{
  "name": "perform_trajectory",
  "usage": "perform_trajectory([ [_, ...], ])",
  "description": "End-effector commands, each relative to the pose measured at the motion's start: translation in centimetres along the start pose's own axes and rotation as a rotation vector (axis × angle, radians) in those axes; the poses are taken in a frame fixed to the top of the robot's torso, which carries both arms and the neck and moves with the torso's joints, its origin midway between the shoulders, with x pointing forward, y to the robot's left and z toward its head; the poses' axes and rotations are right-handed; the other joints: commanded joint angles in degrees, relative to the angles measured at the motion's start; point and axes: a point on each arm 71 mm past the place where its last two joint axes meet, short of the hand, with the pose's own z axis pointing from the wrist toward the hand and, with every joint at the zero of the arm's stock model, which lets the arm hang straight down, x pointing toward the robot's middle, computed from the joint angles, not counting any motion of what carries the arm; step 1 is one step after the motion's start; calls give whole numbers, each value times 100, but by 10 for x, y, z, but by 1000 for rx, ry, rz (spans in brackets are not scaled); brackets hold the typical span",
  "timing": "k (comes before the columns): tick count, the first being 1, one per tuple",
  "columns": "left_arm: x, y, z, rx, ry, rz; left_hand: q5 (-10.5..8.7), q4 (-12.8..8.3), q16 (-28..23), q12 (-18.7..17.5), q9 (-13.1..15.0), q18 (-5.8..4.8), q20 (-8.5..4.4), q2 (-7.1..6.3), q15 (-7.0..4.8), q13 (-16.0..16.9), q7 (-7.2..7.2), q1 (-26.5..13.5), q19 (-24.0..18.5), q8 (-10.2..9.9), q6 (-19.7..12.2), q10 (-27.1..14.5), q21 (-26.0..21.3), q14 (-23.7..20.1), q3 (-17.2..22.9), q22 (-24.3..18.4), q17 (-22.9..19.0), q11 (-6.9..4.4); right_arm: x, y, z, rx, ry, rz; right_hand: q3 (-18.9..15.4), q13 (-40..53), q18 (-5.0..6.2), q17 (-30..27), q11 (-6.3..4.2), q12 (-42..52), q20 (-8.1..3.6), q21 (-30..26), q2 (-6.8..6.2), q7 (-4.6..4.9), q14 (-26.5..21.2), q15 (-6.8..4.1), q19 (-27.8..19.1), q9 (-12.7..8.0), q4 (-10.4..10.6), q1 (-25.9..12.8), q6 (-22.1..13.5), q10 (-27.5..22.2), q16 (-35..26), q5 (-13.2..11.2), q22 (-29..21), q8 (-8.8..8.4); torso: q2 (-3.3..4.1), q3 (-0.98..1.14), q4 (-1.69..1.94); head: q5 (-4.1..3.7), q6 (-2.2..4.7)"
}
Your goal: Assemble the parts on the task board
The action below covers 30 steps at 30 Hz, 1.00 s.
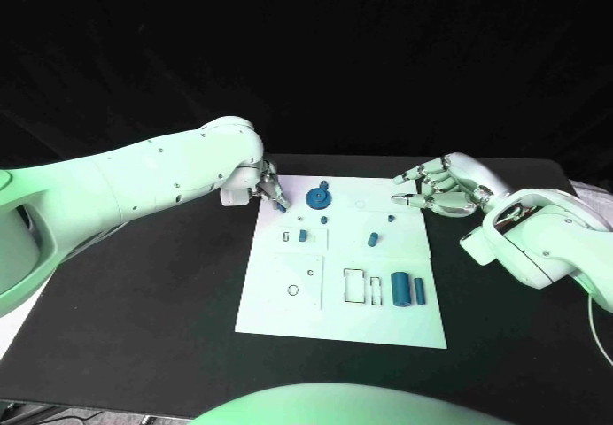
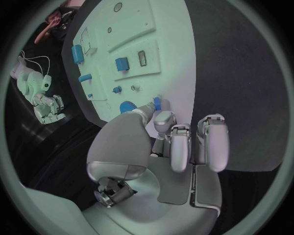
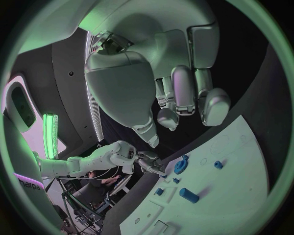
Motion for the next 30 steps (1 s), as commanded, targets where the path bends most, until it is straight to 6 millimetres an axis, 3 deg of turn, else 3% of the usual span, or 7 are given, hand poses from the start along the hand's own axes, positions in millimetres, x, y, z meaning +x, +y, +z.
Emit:
perform_trajectory([
  [1,1,-1,-2,32,7,-50,10,-716,18,-16,50,35,37,-74,16,-7,21,-203,148,38,-17,42,-26,605,964,665,1507,-6,2,0,0,-4,15,-2,-30,6,40,5,3,-3,-5,-26,12,-4,261,-1,-18,8,-9,42,36,-30,-24,36,1,24,-1,5,2,0,0],
  [5,4,1,-7,54,9,-77,5,-801,18,-3,121,36,31,-160,18,-5,5,-356,151,78,-22,61,-27,605,1222,671,1507,-1,2,0,0,-3,16,-1,-30,6,40,5,3,-3,-5,-26,12,-4,261,-1,-18,8,-9,42,36,-30,-24,36,1,24,0,6,3,0,1],
  [14,13,6,-27,132,-39,-125,6,-877,18,40,175,28,21,-242,11,34,-16,-448,172,117,-1,111,0,605,1383,711,1507,-12,1,0,-1,-1,16,-2,-30,6,40,5,3,-3,-5,-26,12,-4,261,-1,-18,8,-9,42,36,-30,-24,36,1,24,-5,9,10,0,3],
  [18,22,11,-34,165,-67,-132,100,-965,18,58,204,30,4,-381,-2,47,-39,-483,168,141,38,151,-9,605,1525,706,1507,-32,1,-1,-1,2,15,-2,-32,5,40,4,2,-4,-5,-27,13,-4,261,-1,-19,9,-8,43,37,-30,-26,36,-1,24,-5,6,15,13,-2],
  [25,37,15,-38,209,-103,-108,210,-1021,18,92,212,22,-10,-504,-14,84,-58,-517,186,148,94,213,13,605,1642,739,1507,-49,0,-1,-1,2,14,-3,-36,3,41,1,2,-5,-5,-30,16,-5,261,-1,-21,10,-7,44,39,-29,-28,38,-5,24,-20,1,29,32,-19],
  [30,44,12,-38,237,-126,-53,218,-1031,18,107,212,18,-13,-528,-16,102,-61,-520,194,148,105,231,24,605,1656,754,1507,-52,1,-1,-1,1,15,-2,-36,3,41,1,2,-5,-5,-30,16,-5,261,-1,-21,10,-7,44,39,-29,-28,38,-5,24,-21,2,19,48,-29],
])
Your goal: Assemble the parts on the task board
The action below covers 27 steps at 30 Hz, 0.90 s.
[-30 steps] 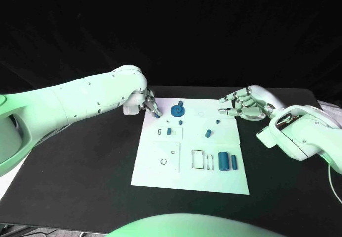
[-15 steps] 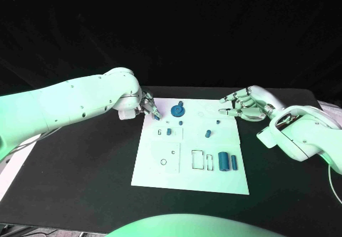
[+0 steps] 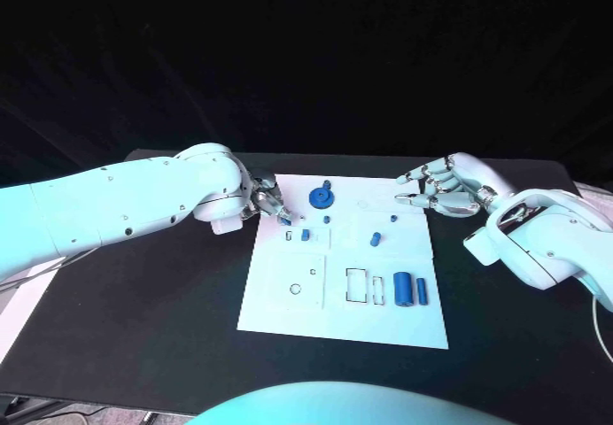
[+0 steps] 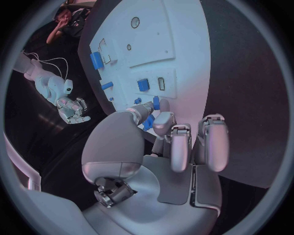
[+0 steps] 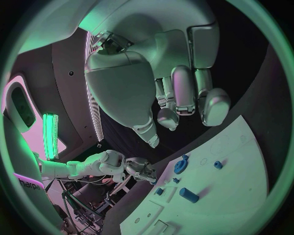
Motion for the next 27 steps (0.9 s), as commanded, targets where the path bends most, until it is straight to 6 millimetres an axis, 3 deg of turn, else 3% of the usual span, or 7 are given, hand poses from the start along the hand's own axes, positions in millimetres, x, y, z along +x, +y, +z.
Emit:
perform_trajectory([
  [1,-1,-6,-1,62,-63,53,22,-766,18,24,3,18,-14,-73,-17,9,-47,-13,194,20,10,39,24,604,802,756,1509,3,2,0,0,-4,14,-1,-37,3,41,3,2,-5,-5,-30,16,-5,261,-1,-21,5,-6,44,39,-29,-28,38,-5,24,-5,2,-6,13,-10],
  [16,14,-6,3,63,-23,153,26,-779,18,40,0,12,-17,-107,-19,28,-54,-13,206,19,32,64,41,604,824,779,1509,-3,3,1,0,-5,15,0,-37,3,41,3,2,-5,-5,-30,16,-5,261,-1,-21,5,-6,44,39,-29,-28,38,-5,24,5,3,2,7,-47],
  [20,16,-6,4,55,6,172,26,-778,18,29,-1,14,-17,-109,-19,13,-54,-14,203,19,33,58,37,604,825,773,1509,-2,3,1,0,-7,16,0,-42,-1,41,3,1,-7,-6,-31,21,-5,262,-2,-19,6,-3,45,41,-30,-30,40,-3,23,7,-6,1,-4,-53],
  [27,19,-7,4,53,23,184,26,-778,18,29,-1,14,-17,-109,-19,13,-54,-14,203,19,33,58,37,604,825,773,1509,-2,3,1,0,-7,17,1,-42,-1,41,3,1,-7,-6,-31,21,-5,262,-2,-19,6,-3,45,41,-30,-30,40,-3,23,3,2,-6,8,-64],
])
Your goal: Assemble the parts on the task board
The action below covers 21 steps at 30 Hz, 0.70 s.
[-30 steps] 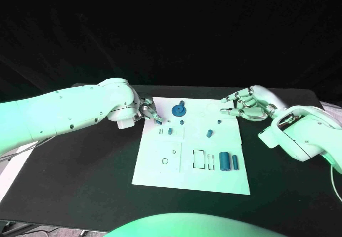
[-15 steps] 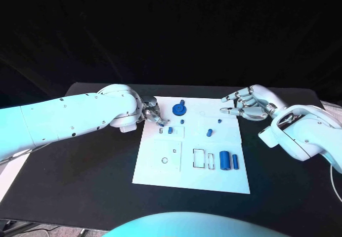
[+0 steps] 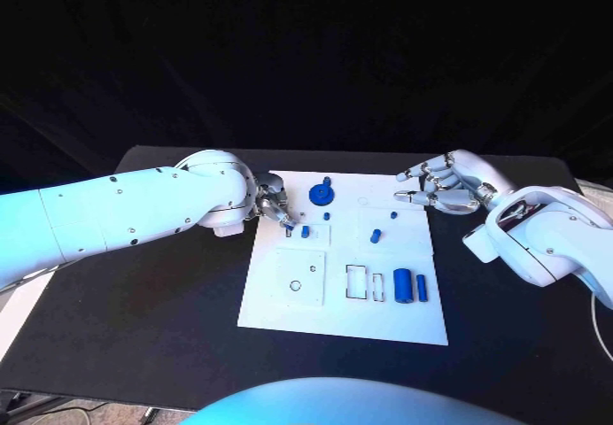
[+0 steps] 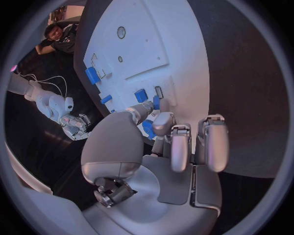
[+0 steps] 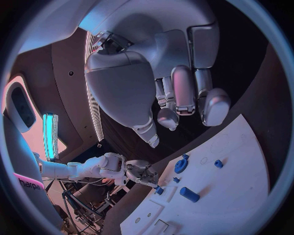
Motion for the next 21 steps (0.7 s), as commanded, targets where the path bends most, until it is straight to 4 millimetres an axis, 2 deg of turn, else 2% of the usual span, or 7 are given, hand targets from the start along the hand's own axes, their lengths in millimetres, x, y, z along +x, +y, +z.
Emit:
perform_trajectory([
  [1,3,-2,0,3,38,39,27,-735,18,-4,6,13,-17,-25,-19,-5,-46,25,203,20,4,18,14,604,783,773,1510,-2,2,1,0,-7,14,-1,-43,-1,41,4,1,-7,-6,-31,21,-5,262,-2,-19,8,-3,45,41,-30,-30,18,-4,24,-1,3,-7,3,-6],
  [21,8,2,-1,-17,113,63,26,-728,18,-9,4,16,-18,-25,-19,-11,-46,18,198,18,10,18,7,604,788,764,1510,-1,2,1,0,-9,14,-7,-45,-1,41,3,1,-5,-6,-33,27,-5,262,-2,-19,9,-2,49,41,-28,-31,21,-5,23,-3,2,0,21,-26],
])
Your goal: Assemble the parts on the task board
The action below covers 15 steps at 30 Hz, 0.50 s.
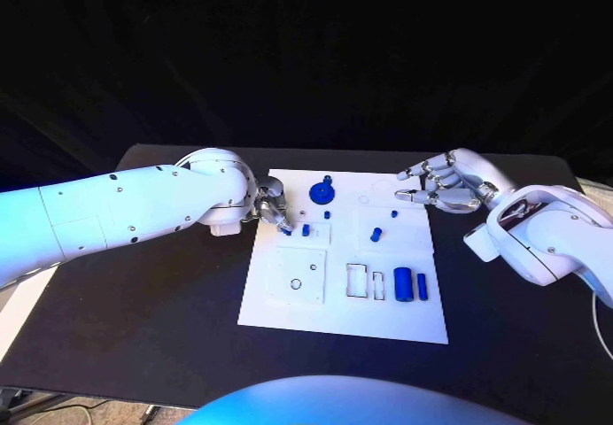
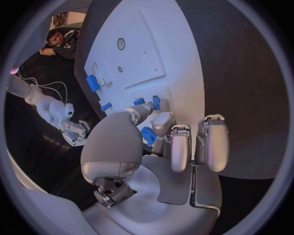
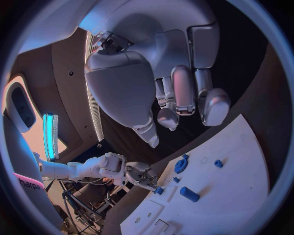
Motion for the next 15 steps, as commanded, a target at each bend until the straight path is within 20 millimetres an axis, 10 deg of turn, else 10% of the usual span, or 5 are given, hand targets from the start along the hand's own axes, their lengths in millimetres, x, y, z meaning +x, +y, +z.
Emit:
perform_trajectory([
  [1,4,0,0,-4,49,22,18,-629,18,-9,6,16,-18,10,-19,-5,-57,55,198,34,2,19,7,604,658,764,1505,-2,2,1,0,-10,13,-8,-45,-1,41,4,1,-5,-6,-33,27,-5,262,-2,-19,6,-1,49,41,-28,-31,21,-5,23,1,1,1,14,0],
  [15,5,1,0,-52,53,3,18,-581,18,-21,-1,19,-19,31,-19,-17,-55,3,192,27,31,26,-4,604,683,754,1505,0,2,1,0,-12,14,-10,-45,-1,41,4,1,-5,-6,-33,27,-5,262,-2,-19,6,-1,49,41,-28,-31,21,-5,23,-1,4,-3,28,-12],
])
